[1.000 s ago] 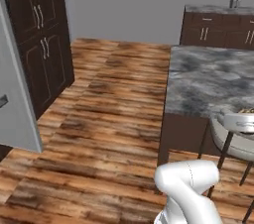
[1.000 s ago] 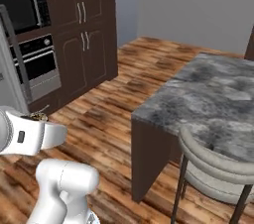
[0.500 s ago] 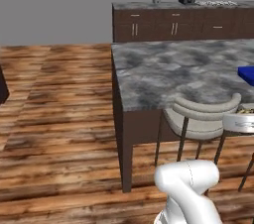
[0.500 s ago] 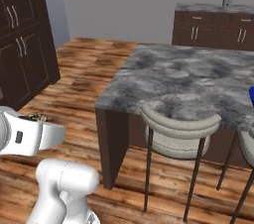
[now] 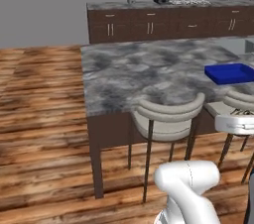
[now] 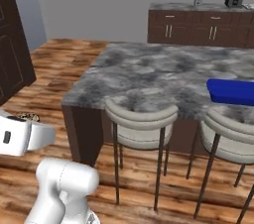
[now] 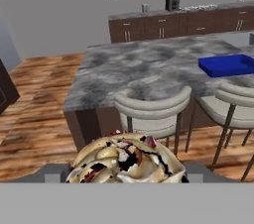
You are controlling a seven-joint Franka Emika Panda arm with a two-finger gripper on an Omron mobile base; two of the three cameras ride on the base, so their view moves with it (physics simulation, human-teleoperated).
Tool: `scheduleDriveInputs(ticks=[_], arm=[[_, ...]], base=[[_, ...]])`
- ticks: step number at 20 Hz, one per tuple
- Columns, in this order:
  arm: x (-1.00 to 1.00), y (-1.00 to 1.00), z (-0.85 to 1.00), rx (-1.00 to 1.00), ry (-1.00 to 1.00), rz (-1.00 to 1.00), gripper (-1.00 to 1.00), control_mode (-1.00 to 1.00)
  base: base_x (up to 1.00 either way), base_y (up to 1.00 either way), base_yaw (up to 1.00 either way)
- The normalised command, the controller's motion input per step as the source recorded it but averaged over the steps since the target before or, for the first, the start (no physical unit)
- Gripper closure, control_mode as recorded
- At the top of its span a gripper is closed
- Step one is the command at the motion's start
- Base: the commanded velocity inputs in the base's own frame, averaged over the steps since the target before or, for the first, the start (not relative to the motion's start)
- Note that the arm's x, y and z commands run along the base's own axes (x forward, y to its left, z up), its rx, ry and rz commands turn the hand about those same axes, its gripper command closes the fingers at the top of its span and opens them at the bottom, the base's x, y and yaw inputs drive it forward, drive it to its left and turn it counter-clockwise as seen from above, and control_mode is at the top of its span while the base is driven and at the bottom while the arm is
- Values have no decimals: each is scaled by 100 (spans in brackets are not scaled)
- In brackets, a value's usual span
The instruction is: Take the donut and cupcake from the fridge and place them on the empty tray on the dining counter.
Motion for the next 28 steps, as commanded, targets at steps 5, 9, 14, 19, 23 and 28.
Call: scheduleDriveInputs(ticks=[5,9,14,19,23,28], arm=[[0,0,0,0,0,0,100,100],[0,0,0,0,0,0,100,100],[0,0,0,0,0,0,100,100],[0,0,0,0,0,0,100,100],[0,0,0,0,0,0,100,100],[0,0,0,0,0,0,100,100]], base=[[2,-94,0],[15,-50,-1],[42,-40,-4],[76,-45,-5],[68,-53,-5],[66,-59,-5]])
